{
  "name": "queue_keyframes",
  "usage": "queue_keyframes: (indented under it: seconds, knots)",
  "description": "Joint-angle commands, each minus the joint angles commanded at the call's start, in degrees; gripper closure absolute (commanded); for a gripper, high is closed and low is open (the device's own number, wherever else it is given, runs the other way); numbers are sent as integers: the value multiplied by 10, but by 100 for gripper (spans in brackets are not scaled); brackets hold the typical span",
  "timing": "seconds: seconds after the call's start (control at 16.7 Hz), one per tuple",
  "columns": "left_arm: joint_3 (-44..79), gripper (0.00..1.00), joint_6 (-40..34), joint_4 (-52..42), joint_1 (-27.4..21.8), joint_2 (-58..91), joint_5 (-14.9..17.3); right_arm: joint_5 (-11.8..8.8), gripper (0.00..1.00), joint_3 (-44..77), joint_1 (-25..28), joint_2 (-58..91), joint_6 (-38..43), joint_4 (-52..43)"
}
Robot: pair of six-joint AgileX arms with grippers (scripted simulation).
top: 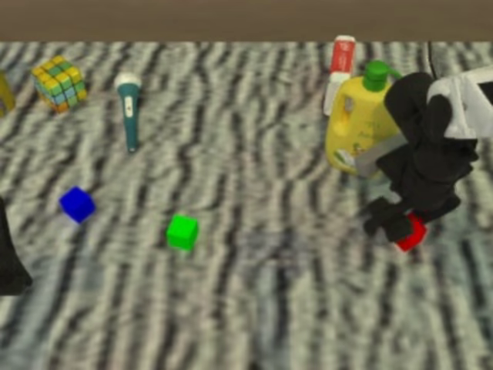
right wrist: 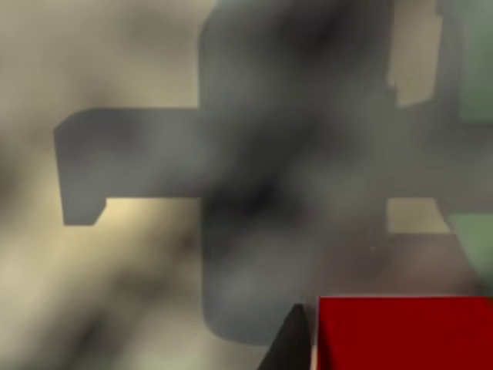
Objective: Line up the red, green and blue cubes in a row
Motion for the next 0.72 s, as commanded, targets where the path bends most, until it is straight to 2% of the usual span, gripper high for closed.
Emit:
queue_keyframes:
  seconds: [0.36, 0.42, 0.72]
  knots:
    - [0, 0, 0, 0, 0, 0, 0, 0, 100, 0, 0, 0, 0, 0]
    - [0, 0, 0, 0, 0, 0, 0, -6, 100, 9, -1, -27, 5, -13]
    - [0, 0, 0, 0, 0, 0, 0, -6, 100, 43, 1, -56, 5, -78]
